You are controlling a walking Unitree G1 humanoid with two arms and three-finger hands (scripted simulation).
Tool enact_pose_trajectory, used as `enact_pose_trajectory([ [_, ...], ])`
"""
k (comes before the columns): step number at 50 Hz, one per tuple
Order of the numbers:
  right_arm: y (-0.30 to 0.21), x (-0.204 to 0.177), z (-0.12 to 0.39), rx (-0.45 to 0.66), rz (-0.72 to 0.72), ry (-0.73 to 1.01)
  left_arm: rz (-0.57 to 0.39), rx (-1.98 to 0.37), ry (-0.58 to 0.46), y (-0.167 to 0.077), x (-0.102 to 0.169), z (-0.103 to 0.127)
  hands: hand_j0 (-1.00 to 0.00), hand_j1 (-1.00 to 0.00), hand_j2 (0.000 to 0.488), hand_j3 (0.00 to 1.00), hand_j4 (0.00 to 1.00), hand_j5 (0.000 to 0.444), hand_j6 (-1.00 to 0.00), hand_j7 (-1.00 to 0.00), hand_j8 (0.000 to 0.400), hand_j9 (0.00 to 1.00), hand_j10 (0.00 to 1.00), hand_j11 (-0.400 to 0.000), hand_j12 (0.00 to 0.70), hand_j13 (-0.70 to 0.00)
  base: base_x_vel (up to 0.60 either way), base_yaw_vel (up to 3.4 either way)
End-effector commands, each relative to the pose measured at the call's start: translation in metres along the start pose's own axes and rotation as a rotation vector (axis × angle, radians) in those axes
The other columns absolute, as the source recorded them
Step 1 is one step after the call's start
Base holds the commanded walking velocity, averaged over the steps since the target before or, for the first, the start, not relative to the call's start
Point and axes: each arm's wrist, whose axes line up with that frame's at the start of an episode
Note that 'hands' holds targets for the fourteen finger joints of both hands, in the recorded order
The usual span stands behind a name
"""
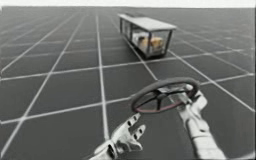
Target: Pick up and drop off the object
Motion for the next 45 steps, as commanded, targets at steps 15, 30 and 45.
enact_pose_trajectory([
  [15,-0.0041,0.0015,0.0073,0.036,0.0,-0.011,-0.007,0.024,0.002,-0.0062,0.0019,0.0024,0.0,0.0,0.0,1.0,1.0,0.0,0.0,0.0,0.0,1.0,1.0,-0.4,0.0,-0.7,0.49,-0.24],
  [30,-0.0041,0.0015,0.0073,0.036,0.0,-0.011,-0.007,0.024,0.002,-0.0062,0.0019,0.0024,0.0,0.0,0.0,1.0,1.0,0.0,0.0,0.0,0.0,1.0,1.0,-0.4,0.0,-0.7,0.51,-0.18],
  [45,-0.0041,0.0015,0.0073,0.036,0.0,-0.011,-0.007,0.024,0.002,-0.0062,0.0019,0.0024,0.0,0.0,0.0,1.0,1.0,0.0,0.0,0.0,0.0,1.0,1.0,-0.4,0.0,-0.7,0.54,-0.11],
])
